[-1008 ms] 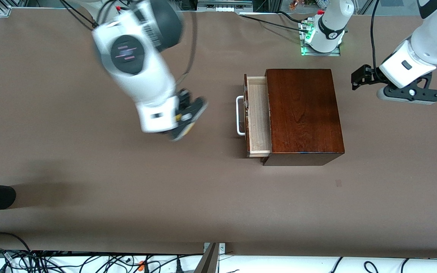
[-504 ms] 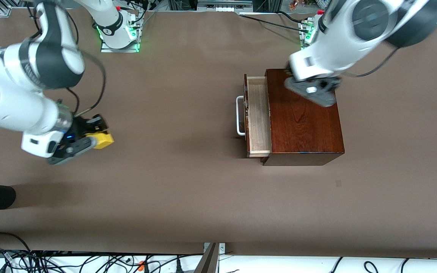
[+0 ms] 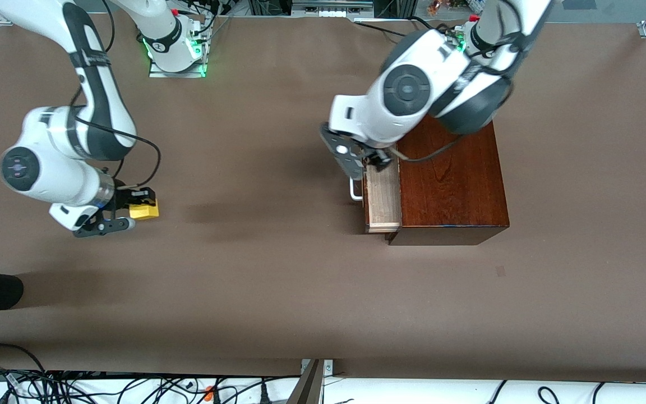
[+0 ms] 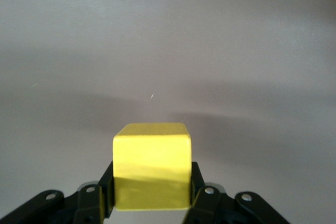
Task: Open drawer, take yellow block, close drawer
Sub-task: 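Lower the cube onto the table and open the right gripper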
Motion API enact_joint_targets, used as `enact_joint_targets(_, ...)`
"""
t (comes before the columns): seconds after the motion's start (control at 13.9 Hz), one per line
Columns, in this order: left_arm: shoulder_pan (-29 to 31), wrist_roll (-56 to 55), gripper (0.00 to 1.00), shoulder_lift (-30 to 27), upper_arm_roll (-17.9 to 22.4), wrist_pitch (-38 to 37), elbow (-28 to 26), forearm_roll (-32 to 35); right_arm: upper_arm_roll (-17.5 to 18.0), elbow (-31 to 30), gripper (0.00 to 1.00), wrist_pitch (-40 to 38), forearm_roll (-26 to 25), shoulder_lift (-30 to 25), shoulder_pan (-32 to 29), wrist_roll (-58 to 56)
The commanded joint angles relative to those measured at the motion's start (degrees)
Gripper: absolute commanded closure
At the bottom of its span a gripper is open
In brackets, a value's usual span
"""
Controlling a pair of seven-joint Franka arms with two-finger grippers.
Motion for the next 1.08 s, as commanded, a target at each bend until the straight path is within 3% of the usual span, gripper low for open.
enact_joint_targets(0.0,-3.65,14.39,0.00,2.15,0.60,4.32,1.54,-0.96,0.70,-7.45,1.00,10.15,-0.99,0.23,0.03,3.57)
enact_joint_targets(0.14,-4.79,23.36,0.00,4.00,0.60,4.60,1.28,0.96,1.06,-9.13,1.00,14.21,-0.90,1.73,0.03,3.67)
enact_joint_targets(0.36,-7.26,30.69,0.00,6.29,0.60,4.34,-0.38,9.83,1.76,-10.10,1.00,15.55,-0.81,2.61,0.03,5.68)
enact_joint_targets(0.43,-7.26,30.70,0.00,7.25,0.60,4.60,-1.09,11.41,1.76,-10.27,0.93,15.55,-0.81,2.70,0.03,5.77)
enact_joint_targets(0.58,-7.09,30.70,0.00,8.58,0.69,4.51,-1.10,15.02,1.76,-10.54,0.54,15.55,-0.90,2.88,0.03,5.77)
enact_joint_targets(0.65,-7.08,30.70,0.00,9.28,0.78,4.51,-1.18,16.34,1.76,-10.54,0.01,15.46,-0.81,2.53,0.03,5.69)
enact_joint_targets(0.86,-6.65,30.26,0.00,10.34,1.13,4.08,-1.27,20.74,1.67,-10.01,0.00,14.32,-0.81,-1.94,-0.06,5.34)
enact_joint_targets(1.01,-5.25,30.17,0.00,10.07,1.39,3.11,-1.97,21.01,1.67,-9.05,0.00,7.67,-0.81,-7.46,-0.06,5.33)
